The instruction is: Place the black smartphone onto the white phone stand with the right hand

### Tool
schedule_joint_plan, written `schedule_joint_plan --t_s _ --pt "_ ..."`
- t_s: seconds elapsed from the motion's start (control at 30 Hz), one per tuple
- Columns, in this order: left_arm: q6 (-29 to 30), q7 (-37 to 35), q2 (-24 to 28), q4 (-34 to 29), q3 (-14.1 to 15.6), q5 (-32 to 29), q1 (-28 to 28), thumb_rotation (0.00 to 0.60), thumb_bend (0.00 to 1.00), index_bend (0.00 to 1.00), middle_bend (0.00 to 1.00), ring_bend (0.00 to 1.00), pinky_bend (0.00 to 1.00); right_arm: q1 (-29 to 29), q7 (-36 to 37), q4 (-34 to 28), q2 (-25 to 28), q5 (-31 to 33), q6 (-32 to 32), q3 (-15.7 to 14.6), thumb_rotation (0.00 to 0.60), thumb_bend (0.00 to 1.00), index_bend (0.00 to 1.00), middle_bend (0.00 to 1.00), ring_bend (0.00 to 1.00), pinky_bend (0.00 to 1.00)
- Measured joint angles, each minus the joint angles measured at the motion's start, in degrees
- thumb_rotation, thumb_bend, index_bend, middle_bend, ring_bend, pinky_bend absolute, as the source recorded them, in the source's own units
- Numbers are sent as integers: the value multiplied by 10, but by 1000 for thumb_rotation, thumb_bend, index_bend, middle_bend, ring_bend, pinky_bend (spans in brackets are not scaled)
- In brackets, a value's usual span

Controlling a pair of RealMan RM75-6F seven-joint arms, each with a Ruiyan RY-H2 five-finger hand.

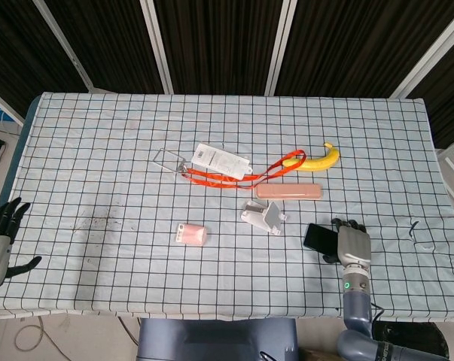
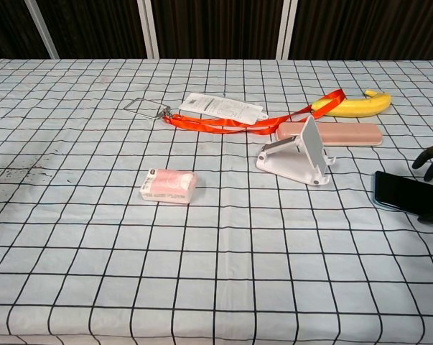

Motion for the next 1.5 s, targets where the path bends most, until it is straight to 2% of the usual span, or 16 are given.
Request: schedule_joint_plan --t_s 0.33,0.6,0.8,0.93,1.07,1.13,1.5 --pt "0 0 0 -1 0 -1 0 600 0 0 0 0 0 -1 1 0 2 6 -1 0 600 152 341 380 213 173" --pt "2 2 0 -1 -1 -1 1 600 0 0 0 0 0 -2 3 -2 3 5 2 -2 600 166 359 399 233 176" --pt "2 2 0 -2 -1 -3 1 600 0 0 0 0 0 -4 5 -3 4 1 4 -4 600 255 410 449 290 196" --pt "2 2 0 -2 -1 -3 1 600 0 0 0 0 0 -4 5 1 3 1 2 -6 600 327 435 471 322 247" --pt "1 0 0 -3 -2 -4 1 600 0 0 0 0 0 -4 5 6 3 5 -1 -7 600 444 490 524 427 434" --pt "0 -1 1 -3 -2 -5 1 600 0 0 0 0 0 -4 6 8 2 4 -2 -8 600 483 495 531 451 485" --pt "-3 -6 2 -5 -2 -7 0 600 0 0 0 0 0 -7 26 3 7 -20 -6 -9 600 505 517 546 463 488"
